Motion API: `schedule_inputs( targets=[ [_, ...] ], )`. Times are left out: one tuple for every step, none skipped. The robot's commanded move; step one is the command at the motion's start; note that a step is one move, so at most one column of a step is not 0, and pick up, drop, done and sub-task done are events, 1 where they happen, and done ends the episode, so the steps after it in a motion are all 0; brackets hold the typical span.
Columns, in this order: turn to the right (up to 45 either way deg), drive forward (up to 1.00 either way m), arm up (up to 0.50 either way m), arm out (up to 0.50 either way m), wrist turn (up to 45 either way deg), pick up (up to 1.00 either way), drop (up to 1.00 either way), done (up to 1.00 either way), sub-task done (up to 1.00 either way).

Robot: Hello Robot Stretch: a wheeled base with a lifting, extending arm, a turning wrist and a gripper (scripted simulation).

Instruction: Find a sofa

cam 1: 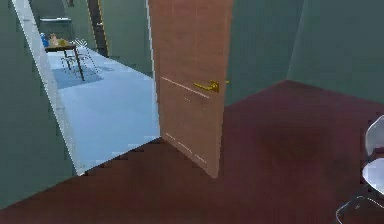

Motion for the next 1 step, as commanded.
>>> schedule_inputs(
  targets=[
    [0.0,0.10,0.00,0.00,0.0,0.00,0.00,0.00,0.00]
  ],
)
